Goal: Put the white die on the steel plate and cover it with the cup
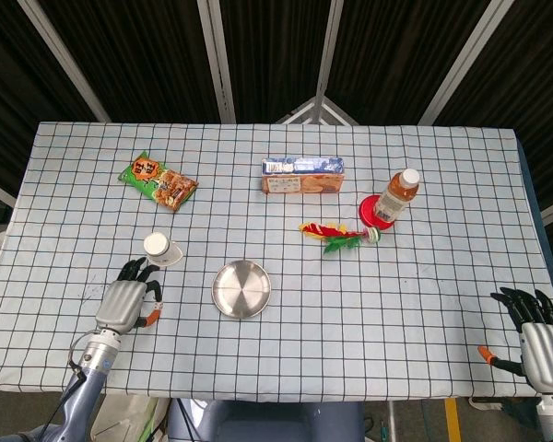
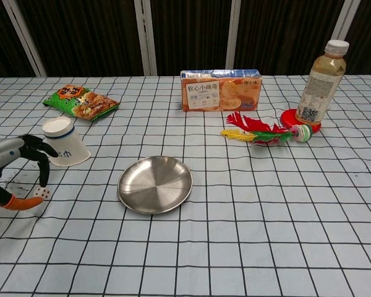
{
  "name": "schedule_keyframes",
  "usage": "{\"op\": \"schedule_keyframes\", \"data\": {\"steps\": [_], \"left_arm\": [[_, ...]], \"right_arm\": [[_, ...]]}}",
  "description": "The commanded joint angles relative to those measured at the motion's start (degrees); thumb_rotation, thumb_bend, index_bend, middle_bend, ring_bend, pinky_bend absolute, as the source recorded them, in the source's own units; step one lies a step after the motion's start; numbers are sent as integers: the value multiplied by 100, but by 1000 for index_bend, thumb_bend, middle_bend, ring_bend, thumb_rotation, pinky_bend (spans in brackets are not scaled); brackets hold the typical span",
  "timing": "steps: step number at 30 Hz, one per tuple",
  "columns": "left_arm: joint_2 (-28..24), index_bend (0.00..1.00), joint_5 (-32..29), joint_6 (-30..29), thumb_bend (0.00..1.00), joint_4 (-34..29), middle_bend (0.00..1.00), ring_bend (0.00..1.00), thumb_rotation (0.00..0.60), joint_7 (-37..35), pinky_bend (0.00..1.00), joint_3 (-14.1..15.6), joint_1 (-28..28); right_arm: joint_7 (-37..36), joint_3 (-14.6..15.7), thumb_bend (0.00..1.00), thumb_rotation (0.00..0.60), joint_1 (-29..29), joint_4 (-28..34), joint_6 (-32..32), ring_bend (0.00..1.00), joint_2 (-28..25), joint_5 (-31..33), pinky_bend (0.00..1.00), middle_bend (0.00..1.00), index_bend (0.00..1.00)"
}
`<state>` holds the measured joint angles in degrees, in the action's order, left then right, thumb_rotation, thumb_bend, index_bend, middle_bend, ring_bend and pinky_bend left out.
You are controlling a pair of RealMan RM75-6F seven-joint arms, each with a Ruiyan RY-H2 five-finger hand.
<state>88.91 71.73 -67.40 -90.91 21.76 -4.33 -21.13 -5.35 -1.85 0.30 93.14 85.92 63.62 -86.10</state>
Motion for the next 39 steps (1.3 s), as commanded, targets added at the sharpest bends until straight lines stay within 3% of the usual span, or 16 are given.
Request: {"op": "schedule_keyframes", "data": {"steps": [1,7,13,25,39], "left_arm": [[-47,590,250,-6,524,-316,168,0,600,-153,0,-60,-124],[-118,590,86,349,523,-985,168,0,600,-32,0,-238,-424],[163,590,-516,686,523,-1148,168,0,600,534,0,-584,-880],[1313,591,-1905,967,509,-67,168,0,600,1768,0,-1126,-1912],[1741,591,-2601,778,505,488,165,0,600,2180,0,-1096,-2233]], "right_arm": [[-6,5,96,600,-7,-7,3,126,-1,-1,0,188,224],[-44,-4,96,600,-14,-15,13,126,-14,6,0,188,224],[-102,-15,96,600,-32,-18,36,126,-37,21,0,188,224],[-183,-47,96,600,-43,-46,27,126,-66,87,0,188,224],[-240,-54,96,600,-48,-44,22,126,-88,87,0,188,224]]}}
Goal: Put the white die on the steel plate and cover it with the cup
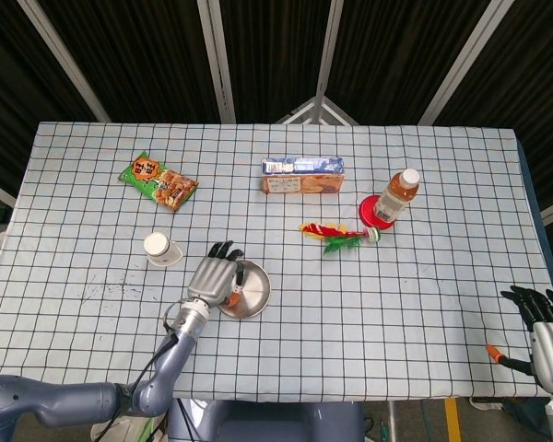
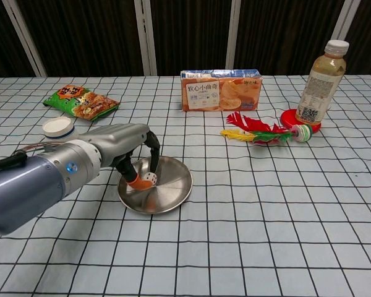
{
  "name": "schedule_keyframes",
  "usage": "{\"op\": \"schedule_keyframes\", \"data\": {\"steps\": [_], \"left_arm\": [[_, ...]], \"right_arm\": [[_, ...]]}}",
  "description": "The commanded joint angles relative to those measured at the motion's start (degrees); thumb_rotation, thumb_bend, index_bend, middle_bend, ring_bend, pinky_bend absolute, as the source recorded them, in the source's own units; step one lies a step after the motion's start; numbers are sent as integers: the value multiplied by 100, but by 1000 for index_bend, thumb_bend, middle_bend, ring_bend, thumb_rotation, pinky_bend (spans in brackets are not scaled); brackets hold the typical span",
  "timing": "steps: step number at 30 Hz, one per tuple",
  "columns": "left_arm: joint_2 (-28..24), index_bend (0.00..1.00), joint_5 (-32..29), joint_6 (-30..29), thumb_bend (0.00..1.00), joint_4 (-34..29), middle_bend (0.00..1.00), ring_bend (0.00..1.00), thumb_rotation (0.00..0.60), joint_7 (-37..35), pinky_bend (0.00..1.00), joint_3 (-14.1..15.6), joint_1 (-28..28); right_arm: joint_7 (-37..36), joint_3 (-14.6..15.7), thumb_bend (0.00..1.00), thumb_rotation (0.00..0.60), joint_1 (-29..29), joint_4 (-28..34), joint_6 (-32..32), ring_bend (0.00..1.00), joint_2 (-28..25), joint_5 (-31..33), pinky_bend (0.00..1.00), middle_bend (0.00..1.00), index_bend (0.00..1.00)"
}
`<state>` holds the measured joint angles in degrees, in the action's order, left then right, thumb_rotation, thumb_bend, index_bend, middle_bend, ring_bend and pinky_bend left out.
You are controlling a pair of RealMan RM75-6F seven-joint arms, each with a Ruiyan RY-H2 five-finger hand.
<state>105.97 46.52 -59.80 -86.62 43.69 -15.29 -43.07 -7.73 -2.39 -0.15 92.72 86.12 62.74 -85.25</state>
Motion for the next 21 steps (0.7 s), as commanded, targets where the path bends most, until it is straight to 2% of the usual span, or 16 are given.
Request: {"op": "schedule_keyframes", "data": {"steps": [1,6,17,21], "left_arm": [[38,591,-96,24,504,73,165,0,600,-24,0,3,-51],[55,579,-101,-8,500,151,160,0,600,-25,0,65,-112],[-123,354,-271,113,378,22,88,0,600,82,0,196,-258],[-289,218,-345,140,322,-192,30,0,600,156,0,232,-308]], "right_arm": [[1,-4,96,600,1,-4,-2,126,3,6,0,188,224],[-1,-17,96,600,4,-4,-12,126,2,29,0,188,224],[-14,-23,96,600,0,4,-21,126,-3,43,0,188,224],[-24,-28,96,600,5,2,-37,126,-3,55,0,188,224]]}}
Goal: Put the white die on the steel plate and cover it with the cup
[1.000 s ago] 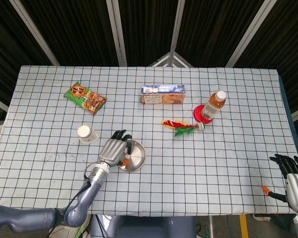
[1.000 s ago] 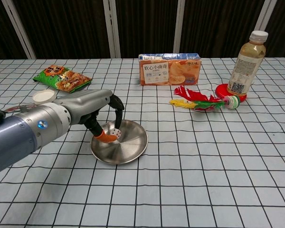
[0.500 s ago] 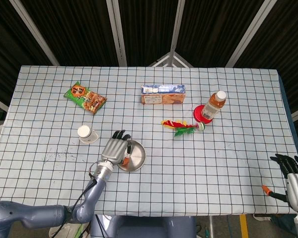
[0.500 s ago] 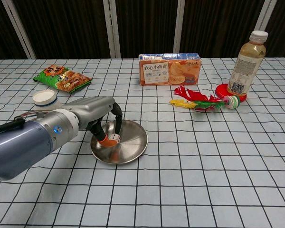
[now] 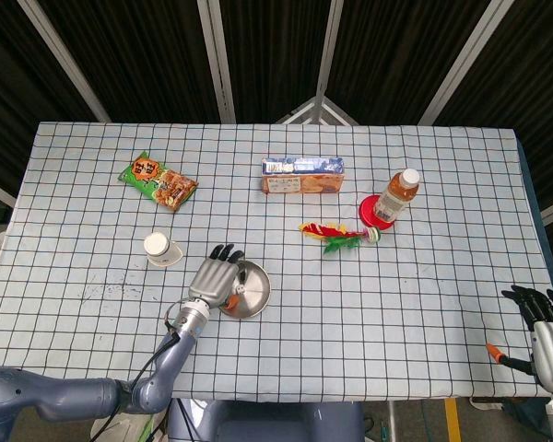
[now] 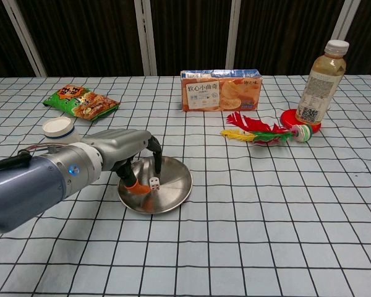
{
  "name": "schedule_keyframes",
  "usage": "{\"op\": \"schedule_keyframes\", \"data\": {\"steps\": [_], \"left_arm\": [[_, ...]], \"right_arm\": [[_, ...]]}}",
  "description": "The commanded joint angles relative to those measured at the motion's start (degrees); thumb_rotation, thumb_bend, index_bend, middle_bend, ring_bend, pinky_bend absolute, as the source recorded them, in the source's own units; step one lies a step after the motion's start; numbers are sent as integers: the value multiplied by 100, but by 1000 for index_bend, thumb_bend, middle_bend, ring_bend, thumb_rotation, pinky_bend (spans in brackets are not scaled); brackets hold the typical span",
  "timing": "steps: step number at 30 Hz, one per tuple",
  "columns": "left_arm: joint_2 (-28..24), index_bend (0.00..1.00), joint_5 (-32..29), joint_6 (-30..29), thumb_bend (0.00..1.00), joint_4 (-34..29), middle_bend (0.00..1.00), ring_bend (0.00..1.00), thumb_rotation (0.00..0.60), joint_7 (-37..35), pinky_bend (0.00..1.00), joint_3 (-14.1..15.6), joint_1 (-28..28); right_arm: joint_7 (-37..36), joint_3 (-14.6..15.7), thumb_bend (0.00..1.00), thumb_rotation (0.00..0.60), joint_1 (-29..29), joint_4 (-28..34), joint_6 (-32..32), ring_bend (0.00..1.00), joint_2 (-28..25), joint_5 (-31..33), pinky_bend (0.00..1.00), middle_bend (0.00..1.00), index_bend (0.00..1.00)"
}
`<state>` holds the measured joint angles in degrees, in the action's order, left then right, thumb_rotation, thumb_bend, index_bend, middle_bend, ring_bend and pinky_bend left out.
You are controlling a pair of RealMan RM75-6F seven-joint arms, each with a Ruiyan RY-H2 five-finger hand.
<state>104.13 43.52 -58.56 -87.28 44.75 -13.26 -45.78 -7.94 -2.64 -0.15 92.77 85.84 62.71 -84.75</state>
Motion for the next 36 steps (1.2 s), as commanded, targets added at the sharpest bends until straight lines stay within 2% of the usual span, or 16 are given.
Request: {"op": "schedule_keyframes", "data": {"steps": [1,4,6,10,13,15,16,19,21,24,29,36], "left_arm": [[-146,174,-50,12,313,-178,17,0,600,74,0,38,-48],[-314,64,-85,22,279,-407,0,0,600,121,0,66,-92],[-443,43,-10,7,272,-620,0,0,600,41,0,76,-76],[-767,82,460,-238,272,-1133,0,0,600,-226,0,151,108],[-1142,114,1248,-963,272,-1688,19,0,600,-502,0,326,521],[-1464,121,1844,-1609,273,-2054,23,0,600,-730,0,572,938],[-1552,125,1955,-1748,273,-2125,21,0,600,-765,0,643,1038],[-2108,147,2479,-2425,272,-2377,28,0,600,-921,0,1099,1589],[-2420,174,2797,-2728,272,-2319,37,0,600,-1126,0,1362,1887],[-2702,211,3108,-2972,273,-2011,47,0,600,-1548,0,1590,2192],[-3027,215,2834,-2759,272,-1626,46,0,600,-1951,0,1497,2293],[-3150,185,2306,-1814,272,-1315,37,0,600,-2433,14,941,1858]], "right_arm": [[-5,-4,95,600,5,-1,-10,126,1,6,0,188,224],[8,-1,95,600,1,3,-7,126,4,5,0,188,224],[8,-3,96,600,-2,10,-1,126,3,3,0,188,224],[2,-3,96,600,-1,4,-10,126,1,11,0,188,224],[3,-1,96,600,-8,7,-2,126,-6,8,0,188,224],[16,-7,96,600,-16,26,34,126,-13,-9,0,188,224],[23,-6,95,600,-20,35,45,126,-15,-16,0,188,224],[76,6,95,600,-34,92,87,126,-23,-60,0,188,224],[129,8,96,600,-36,127,103,126,-23,-77,0,188,224],[187,17,96,600,-40,146,93,126,-17,-67,0,188,224],[225,16,96,600,-31,147,51,126,2,-30,0,188,224],[278,4,96,600,4,123,-23,126,38,13,0,188,224]]}}
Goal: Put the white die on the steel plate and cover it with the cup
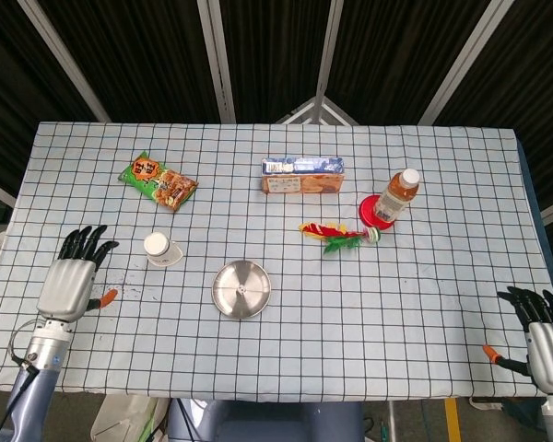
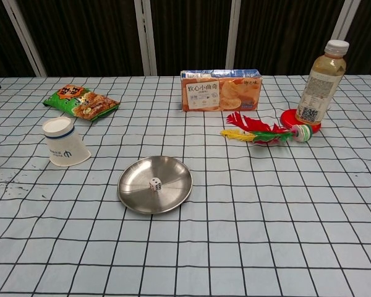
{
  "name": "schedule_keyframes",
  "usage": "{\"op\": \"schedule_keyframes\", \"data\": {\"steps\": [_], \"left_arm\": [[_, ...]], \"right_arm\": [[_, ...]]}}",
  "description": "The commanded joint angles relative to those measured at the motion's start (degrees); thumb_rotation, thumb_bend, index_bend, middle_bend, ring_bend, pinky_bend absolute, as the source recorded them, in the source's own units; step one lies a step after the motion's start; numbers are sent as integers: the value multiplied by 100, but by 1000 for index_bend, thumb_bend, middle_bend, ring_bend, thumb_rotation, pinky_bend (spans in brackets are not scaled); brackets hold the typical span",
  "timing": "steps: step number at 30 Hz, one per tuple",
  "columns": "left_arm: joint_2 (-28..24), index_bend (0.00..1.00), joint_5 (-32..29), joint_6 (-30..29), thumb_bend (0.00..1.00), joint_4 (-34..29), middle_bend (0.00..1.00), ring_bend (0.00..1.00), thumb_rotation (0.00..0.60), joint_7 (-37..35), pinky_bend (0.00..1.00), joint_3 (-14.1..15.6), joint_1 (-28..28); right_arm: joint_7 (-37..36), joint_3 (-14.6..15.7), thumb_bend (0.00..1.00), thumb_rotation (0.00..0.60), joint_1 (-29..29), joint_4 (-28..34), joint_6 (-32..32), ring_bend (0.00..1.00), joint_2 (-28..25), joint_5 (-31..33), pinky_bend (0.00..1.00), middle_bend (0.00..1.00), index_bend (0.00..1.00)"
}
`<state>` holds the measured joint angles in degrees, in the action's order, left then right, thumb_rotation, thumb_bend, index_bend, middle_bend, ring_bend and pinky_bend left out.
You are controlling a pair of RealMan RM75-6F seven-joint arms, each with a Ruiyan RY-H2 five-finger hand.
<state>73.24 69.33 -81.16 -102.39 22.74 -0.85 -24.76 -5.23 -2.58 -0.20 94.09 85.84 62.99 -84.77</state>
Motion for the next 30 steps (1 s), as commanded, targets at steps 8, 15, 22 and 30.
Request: {"op": "schedule_keyframes", "data": {"steps": [8,15,22,30], "left_arm": [[288,184,-1079,1178,273,674,20,0,600,340,14,-771,-774],[585,211,-1759,1546,273,955,30,0,600,752,12,-957,-1055],[809,217,-2116,1745,274,1142,59,0,600,1024,13,-1001,-1252],[1069,226,-2275,1777,312,1326,106,8,600,1271,33,-1057,-1453]], "right_arm": [[-14,1,96,600,29,-76,-108,126,34,73,0,188,224],[-55,-13,96,600,29,-99,-140,126,21,130,0,188,224],[-61,-6,96,600,35,-106,-177,126,10,146,0,188,224],[-124,-5,96,600,33,-85,-187,126,-16,146,0,188,224]]}}
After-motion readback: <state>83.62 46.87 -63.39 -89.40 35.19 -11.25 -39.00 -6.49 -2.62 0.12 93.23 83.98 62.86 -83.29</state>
